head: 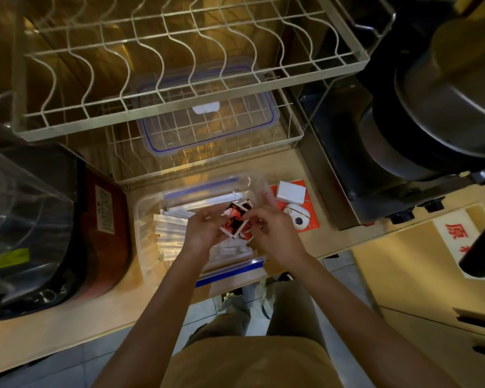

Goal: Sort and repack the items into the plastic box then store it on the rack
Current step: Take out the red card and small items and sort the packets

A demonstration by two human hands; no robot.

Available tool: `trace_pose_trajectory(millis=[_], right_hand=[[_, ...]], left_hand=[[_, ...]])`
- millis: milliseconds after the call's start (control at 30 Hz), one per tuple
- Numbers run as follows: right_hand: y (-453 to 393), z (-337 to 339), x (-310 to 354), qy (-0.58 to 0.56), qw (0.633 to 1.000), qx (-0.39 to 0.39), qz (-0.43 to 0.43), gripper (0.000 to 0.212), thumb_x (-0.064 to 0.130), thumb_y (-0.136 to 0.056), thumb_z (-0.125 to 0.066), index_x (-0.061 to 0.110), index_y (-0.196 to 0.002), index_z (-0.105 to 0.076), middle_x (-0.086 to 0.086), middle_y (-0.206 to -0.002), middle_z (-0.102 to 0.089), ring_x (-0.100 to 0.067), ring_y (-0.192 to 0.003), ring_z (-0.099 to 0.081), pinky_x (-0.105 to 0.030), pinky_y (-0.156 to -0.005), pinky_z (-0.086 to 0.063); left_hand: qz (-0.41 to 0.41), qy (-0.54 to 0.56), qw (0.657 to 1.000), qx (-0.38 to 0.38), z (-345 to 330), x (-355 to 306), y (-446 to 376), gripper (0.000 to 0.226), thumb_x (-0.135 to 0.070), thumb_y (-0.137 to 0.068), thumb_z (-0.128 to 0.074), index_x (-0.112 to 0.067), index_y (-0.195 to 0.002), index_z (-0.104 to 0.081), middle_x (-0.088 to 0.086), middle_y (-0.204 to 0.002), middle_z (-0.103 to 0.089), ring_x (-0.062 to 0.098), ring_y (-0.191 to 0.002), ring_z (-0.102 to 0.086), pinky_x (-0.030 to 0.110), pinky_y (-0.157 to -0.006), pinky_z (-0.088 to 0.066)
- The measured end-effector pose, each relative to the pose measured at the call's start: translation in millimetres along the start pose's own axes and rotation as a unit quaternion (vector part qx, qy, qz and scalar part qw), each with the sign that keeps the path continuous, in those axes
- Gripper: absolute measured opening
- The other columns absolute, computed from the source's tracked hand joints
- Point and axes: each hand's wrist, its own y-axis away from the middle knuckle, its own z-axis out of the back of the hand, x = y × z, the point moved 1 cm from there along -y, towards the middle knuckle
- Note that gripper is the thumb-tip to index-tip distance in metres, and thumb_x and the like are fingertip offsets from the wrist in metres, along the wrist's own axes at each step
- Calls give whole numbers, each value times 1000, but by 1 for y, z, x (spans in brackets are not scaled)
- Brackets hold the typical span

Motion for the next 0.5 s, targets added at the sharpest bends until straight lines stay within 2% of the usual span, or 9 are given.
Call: trace_pose_trajectory(millis=[100, 200, 367, 500], right_hand=[[-13, -11, -1, 54, 997, 25, -47, 22, 1, -90, -48, 5, -108, -61, -13, -105, -67, -24, -94, -64, -35, -82, -53], [-27, -27, -4, 159, 978, 86, -105, 29, 0, -91, -46, 1, -119, -52, -19, -125, -55, -31, -109, -58, -37, -88, -50], [-36, -39, -5, 259, 945, 87, -178, 36, 11, -96, -41, -5, -128, -42, -22, -128, -54, -30, -106, -62, -33, -84, -51], [-39, -43, -1, 294, 932, 90, -191, 42, 11, -97, -39, -8, -135, -33, -23, -142, -37, -33, -111, -60, -38, -84, -52]], left_hand=[[-12, -1, 1000, -24, 15, 7, 4, 34, 7, -80, -57, -7, -111, -62, 14, -106, -61, 27, -93, -60, 23, -63, -55], [0, 7, 999, -53, 23, 12, 7, 41, 10, -79, -57, -10, -114, -61, 13, -107, -61, 28, -95, -59, 25, -62, -54], [17, 18, 997, -73, 27, 17, 11, 43, 12, -78, -54, -9, -115, -61, 15, -110, -61, 29, -97, -59, 27, -65, -52], [5, 21, 997, -76, 27, 18, 15, 41, 13, -78, -54, -10, -113, -60, 9, -94, -65, 21, -82, -62, 25, -61, -52]])
